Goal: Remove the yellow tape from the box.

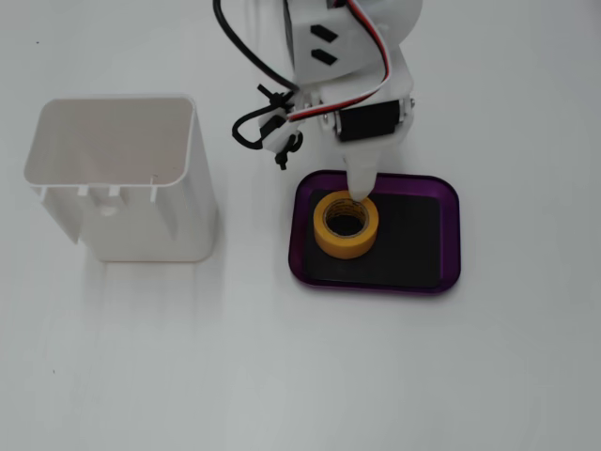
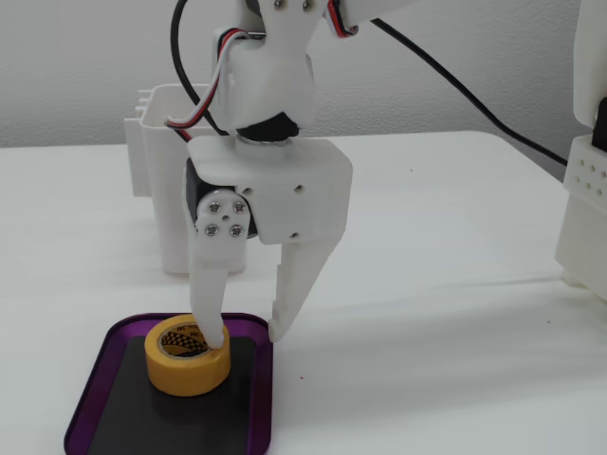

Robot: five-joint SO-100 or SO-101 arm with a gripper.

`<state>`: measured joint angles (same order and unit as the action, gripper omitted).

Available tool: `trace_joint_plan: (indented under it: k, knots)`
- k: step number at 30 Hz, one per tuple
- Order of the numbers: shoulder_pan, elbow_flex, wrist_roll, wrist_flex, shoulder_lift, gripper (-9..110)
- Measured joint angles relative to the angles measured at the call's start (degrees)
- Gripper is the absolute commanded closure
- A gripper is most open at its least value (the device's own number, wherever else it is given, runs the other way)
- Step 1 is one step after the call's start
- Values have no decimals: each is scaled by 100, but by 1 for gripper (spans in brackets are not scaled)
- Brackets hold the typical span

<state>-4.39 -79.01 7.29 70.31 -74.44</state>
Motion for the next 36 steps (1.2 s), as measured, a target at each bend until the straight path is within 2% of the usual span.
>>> trace_joint_plan:
  k: [23, 36]
  knots:
    - [202, 448, 9, -141, 26, 89]
    - [413, -422, 70, -765, 26, 89]
